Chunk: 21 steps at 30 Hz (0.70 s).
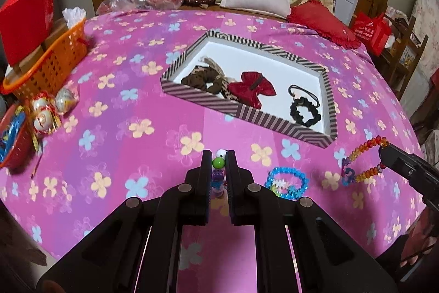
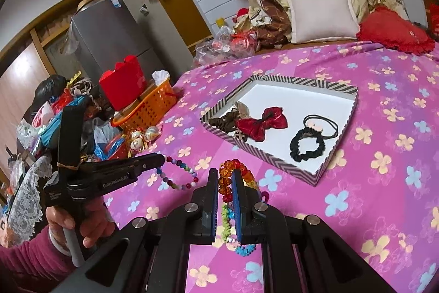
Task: Organize jewelry
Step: 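Carry both bead bracelets over the tray with the left and right grippers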
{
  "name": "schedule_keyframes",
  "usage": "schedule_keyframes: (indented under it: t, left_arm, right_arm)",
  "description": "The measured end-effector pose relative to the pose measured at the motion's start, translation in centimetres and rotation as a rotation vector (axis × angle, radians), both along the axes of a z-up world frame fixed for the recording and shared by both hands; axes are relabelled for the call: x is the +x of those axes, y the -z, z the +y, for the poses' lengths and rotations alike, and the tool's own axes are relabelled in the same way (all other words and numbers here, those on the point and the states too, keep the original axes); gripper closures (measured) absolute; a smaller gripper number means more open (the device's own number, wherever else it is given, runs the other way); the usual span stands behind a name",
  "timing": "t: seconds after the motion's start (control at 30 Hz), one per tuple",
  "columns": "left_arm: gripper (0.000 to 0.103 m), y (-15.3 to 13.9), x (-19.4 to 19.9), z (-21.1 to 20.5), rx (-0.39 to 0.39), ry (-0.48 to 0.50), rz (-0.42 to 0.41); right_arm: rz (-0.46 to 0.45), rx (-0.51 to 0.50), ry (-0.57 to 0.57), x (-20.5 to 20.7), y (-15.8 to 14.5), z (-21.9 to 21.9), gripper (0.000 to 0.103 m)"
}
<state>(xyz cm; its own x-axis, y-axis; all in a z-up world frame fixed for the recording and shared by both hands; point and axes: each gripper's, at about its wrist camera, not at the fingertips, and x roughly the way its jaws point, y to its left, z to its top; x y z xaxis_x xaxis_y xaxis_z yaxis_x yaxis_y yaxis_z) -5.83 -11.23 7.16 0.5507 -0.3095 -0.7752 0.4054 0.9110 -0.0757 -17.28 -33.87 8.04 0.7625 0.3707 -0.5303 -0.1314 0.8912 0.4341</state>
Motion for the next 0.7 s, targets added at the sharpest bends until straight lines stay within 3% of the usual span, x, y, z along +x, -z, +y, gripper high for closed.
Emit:
schedule_keyframes:
  t: [0.7]
  left_arm:
    - [0.095,-2.9,1.1,-6.3,0.084,0.057,-0.101]
  right_arm:
    - [-0.001,-0.010,0.058,2.6,-0.5,-3.1,0.094]
